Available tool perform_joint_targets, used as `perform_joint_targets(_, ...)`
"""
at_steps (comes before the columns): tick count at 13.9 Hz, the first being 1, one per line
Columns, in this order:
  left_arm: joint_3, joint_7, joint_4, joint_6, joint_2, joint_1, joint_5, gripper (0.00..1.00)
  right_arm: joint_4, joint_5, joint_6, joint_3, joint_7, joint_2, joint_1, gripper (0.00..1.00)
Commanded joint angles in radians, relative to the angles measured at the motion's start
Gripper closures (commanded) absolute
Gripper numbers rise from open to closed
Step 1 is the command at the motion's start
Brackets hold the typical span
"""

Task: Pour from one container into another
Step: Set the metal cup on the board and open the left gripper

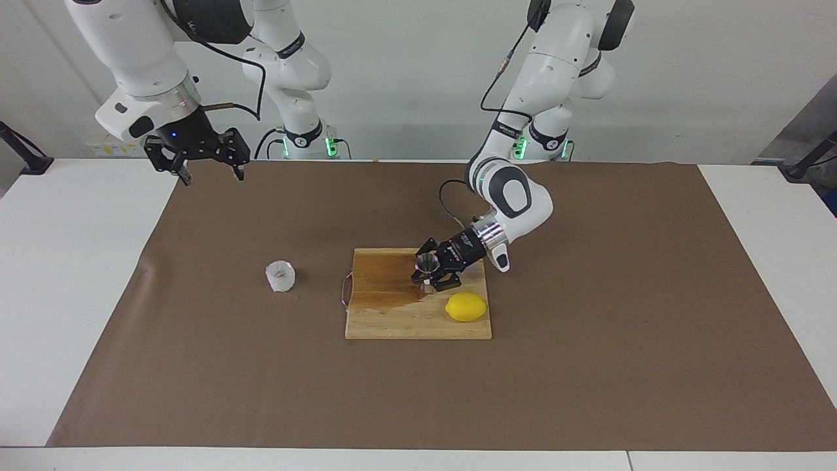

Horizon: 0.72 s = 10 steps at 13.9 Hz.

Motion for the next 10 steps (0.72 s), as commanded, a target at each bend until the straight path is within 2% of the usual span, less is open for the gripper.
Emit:
perform_joint_targets(1,0.012,0.026,-0.011,-0.019,-0.007,-0.010,-0.028,0.91,-0.017,0.001,0.008,0.007,-0.012,-0.017,-0.011,0.00)
perform_joint_targets(2,0.012,0.026,-0.011,-0.019,-0.007,-0.009,-0.030,0.87,-0.017,0.001,0.008,0.007,-0.012,-0.017,-0.011,0.00)
perform_joint_targets(3,0.012,0.026,-0.011,-0.019,-0.009,-0.009,-0.030,0.55,-0.017,0.001,0.008,0.007,-0.012,-0.017,-0.011,0.00)
perform_joint_targets(4,0.012,0.026,-0.011,-0.021,-0.009,-0.007,-0.027,0.01,-0.017,0.001,0.008,0.007,-0.012,-0.017,-0.013,0.00)
perform_joint_targets(10,0.012,0.024,-0.012,0.005,-0.012,-0.014,-0.018,0.00,-0.017,0.001,0.008,0.007,-0.012,-0.017,-0.013,0.00)
